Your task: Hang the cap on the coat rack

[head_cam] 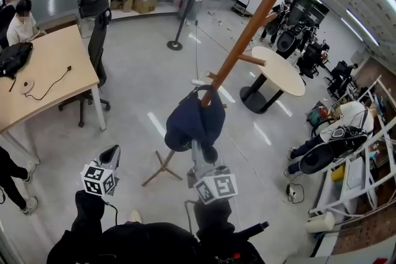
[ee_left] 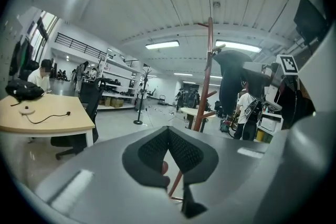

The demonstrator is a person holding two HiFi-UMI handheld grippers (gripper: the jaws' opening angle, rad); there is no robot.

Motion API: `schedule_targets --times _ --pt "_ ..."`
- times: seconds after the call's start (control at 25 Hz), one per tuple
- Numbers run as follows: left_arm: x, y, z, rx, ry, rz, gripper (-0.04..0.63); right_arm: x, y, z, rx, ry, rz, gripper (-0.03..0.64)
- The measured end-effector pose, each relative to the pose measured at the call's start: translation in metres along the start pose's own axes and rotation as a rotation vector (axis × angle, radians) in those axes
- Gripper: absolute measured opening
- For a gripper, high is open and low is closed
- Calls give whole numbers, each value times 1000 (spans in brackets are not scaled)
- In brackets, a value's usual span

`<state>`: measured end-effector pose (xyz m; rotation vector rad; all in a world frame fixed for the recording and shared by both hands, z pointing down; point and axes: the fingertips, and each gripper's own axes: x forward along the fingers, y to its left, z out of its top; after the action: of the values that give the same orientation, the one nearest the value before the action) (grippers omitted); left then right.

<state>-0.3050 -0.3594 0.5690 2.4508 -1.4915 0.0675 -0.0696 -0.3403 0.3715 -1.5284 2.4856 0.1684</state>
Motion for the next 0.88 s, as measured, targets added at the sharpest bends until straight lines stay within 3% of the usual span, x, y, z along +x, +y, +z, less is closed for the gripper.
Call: schedule_targets --times 0.56,0.88 --pt "32 23 10 12 5 -83 2 27 0 29 -76 -68 -83 11" --pt "38 35 11 -8 -6 -82 2 45 -9 31 -81 -74 -116 11"
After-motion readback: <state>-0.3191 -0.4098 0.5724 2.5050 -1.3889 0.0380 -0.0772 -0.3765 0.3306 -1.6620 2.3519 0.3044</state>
